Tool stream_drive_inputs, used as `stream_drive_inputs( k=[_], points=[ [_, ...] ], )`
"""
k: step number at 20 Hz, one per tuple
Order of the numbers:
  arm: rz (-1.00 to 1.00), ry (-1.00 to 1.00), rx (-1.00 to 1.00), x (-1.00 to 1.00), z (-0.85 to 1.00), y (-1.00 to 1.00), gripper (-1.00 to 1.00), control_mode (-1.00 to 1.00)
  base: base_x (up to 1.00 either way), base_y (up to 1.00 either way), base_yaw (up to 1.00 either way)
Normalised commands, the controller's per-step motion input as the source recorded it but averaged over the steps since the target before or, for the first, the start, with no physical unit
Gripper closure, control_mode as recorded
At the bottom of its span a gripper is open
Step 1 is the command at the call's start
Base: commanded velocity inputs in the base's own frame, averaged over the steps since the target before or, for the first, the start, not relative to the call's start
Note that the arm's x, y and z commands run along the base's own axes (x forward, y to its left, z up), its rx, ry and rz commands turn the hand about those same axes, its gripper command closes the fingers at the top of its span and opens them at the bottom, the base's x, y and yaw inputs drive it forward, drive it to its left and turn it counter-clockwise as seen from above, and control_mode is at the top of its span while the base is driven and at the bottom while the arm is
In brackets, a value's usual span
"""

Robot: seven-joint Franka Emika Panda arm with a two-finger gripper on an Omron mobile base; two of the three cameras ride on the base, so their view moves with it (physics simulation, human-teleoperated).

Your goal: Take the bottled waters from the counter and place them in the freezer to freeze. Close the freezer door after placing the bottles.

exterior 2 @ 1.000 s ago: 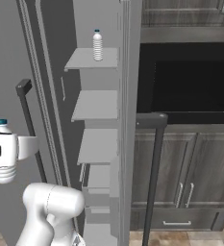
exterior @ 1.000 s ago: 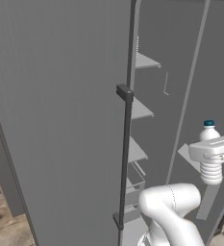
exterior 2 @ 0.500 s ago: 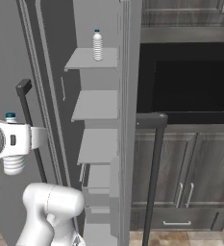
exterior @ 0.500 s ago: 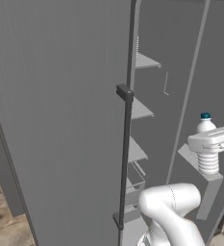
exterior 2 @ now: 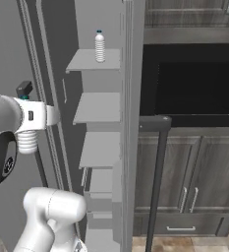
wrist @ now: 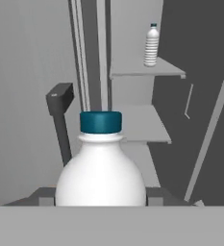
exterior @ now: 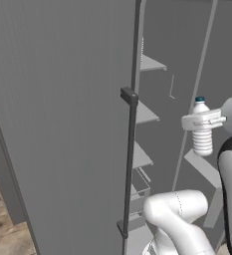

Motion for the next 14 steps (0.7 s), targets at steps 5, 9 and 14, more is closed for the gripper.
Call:
stream_drive_inputs(
  k=[5,9,14],
  points=[
    [0.0,0.0,0.0,0.72,0.18,-0.03,1.0,-1.0,0.0,0.0,0.0],
    [0.0,0.0,0.01,0.59,0.2,-0.13,1.0,-1.0,0.0,0.0,0.0],
    [0.0,-0.07,0.01,0.52,0.16,-0.07,1.0,-1.0,0.0,0.0,0.0]
  ],
)
